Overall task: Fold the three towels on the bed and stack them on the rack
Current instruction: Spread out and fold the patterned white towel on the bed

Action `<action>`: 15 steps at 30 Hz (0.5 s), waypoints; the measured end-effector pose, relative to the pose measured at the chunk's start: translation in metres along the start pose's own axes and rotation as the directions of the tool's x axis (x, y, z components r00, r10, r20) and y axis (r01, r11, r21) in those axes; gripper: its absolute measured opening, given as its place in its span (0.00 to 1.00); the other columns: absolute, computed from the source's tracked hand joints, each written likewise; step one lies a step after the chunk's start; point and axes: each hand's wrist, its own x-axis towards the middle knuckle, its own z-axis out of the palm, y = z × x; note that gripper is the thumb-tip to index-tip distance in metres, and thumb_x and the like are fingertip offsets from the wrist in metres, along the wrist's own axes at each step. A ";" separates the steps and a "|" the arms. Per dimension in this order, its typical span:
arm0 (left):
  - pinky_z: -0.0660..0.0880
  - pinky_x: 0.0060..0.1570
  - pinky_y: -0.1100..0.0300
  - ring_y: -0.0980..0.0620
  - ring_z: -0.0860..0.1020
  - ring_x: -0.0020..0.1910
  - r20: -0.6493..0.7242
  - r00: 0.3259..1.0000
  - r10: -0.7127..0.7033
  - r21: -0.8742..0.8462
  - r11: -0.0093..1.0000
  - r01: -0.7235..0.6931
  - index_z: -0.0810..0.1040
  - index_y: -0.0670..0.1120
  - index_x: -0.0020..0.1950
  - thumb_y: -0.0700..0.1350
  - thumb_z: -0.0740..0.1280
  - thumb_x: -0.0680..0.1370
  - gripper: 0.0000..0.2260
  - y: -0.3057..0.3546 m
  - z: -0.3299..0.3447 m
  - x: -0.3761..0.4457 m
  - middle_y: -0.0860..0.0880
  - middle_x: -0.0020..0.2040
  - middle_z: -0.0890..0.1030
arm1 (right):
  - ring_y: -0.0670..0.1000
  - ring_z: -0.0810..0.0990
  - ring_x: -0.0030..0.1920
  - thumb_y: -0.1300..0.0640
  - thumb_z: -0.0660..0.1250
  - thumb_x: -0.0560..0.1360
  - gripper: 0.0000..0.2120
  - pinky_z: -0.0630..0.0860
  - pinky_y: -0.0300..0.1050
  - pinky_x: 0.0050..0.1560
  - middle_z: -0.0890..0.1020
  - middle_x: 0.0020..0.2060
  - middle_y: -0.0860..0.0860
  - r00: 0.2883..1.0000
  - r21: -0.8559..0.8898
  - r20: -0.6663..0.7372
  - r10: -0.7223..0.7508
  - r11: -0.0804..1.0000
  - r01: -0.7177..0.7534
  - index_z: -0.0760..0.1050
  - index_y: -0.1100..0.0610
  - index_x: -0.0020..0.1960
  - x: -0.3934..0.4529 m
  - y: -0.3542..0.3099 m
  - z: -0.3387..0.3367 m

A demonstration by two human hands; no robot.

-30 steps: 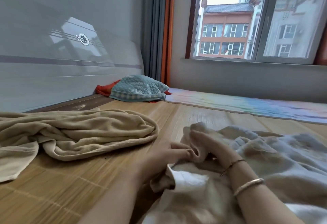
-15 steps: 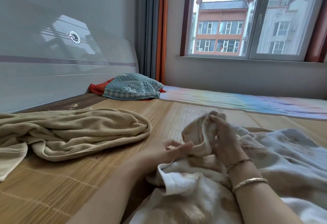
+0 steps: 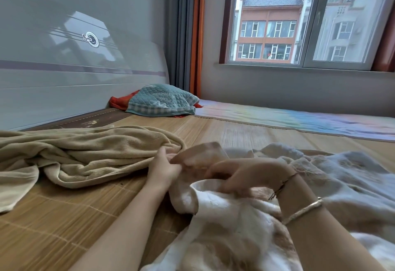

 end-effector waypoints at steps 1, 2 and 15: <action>0.71 0.60 0.58 0.51 0.76 0.58 0.061 0.994 0.090 0.041 0.995 -0.092 0.71 0.47 0.65 0.40 0.73 0.68 0.26 0.003 0.003 -0.004 0.47 0.58 0.78 | 0.47 0.76 0.53 0.58 0.62 0.75 0.17 0.75 0.39 0.51 0.76 0.52 0.44 0.999 -0.081 0.015 0.047 0.996 -0.045 0.73 0.47 0.63 -0.001 -0.003 -0.002; 0.69 0.63 0.58 0.51 0.73 0.62 0.131 0.977 0.168 0.085 0.980 -0.180 0.70 0.51 0.67 0.42 0.73 0.66 0.30 0.006 0.005 -0.009 0.48 0.62 0.76 | 0.45 0.74 0.51 0.60 0.60 0.75 0.19 0.73 0.37 0.49 0.75 0.49 0.42 0.996 -0.145 0.011 0.085 0.986 -0.083 0.72 0.45 0.63 -0.001 -0.004 -0.004; 0.75 0.47 0.55 0.44 0.79 0.47 -0.024 0.996 0.090 -0.154 0.984 -0.092 0.75 0.43 0.45 0.49 0.64 0.79 0.09 0.038 0.005 -0.005 0.46 0.42 0.81 | 0.41 0.73 0.37 0.56 0.70 0.69 0.06 0.72 0.42 0.42 0.76 0.35 0.41 0.582 -0.186 -0.755 -0.301 0.950 0.250 0.79 0.45 0.40 0.018 -0.006 -0.010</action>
